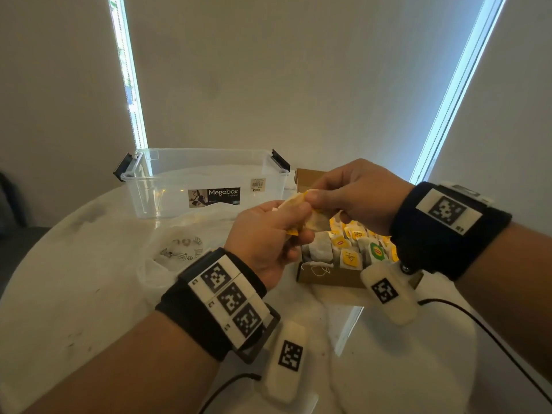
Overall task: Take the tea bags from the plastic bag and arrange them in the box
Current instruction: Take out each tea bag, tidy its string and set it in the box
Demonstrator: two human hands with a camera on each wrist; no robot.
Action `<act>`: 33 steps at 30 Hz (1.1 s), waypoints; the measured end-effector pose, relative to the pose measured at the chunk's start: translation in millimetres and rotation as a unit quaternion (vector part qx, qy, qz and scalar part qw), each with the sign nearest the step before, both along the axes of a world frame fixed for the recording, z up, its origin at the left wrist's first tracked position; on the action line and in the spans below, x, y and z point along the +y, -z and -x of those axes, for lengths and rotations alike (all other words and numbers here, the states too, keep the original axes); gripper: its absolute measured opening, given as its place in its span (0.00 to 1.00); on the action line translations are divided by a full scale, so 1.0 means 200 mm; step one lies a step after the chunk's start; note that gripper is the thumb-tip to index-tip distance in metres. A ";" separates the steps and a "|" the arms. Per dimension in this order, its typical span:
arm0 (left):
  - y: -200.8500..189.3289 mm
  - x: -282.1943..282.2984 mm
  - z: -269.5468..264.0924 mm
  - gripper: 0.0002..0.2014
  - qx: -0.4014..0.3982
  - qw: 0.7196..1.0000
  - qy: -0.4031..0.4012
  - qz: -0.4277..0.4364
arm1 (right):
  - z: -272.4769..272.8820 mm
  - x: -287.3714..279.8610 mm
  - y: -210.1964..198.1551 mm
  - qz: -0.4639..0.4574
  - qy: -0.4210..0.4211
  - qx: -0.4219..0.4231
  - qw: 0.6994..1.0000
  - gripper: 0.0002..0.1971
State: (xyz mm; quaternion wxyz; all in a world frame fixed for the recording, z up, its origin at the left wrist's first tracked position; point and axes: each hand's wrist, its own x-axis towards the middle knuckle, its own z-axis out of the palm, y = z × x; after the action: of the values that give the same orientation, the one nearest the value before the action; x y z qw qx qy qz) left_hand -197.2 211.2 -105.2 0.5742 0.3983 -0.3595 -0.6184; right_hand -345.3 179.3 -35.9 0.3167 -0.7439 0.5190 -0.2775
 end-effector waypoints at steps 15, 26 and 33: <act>0.01 -0.02 -0.08 0.12 0.095 0.989 -0.071 -0.086 | 0.06 -0.20 0.19 -0.109 0.020 0.220 0.969 0.05; 0.03 -0.02 -0.05 0.04 0.068 0.996 0.011 -0.061 | 0.01 -0.25 0.16 -0.004 0.075 0.241 0.968 0.09; 0.02 0.02 0.00 0.11 0.040 0.995 0.082 -0.030 | 0.01 -0.04 0.00 -0.061 -0.065 0.077 0.993 0.11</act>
State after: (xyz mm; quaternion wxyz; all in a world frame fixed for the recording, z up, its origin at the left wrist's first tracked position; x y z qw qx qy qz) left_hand -197.1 215.9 -109.4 0.5231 0.3594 -0.3495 -0.6892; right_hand -346.5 170.4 -36.7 0.3376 -0.7745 0.5086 -0.1659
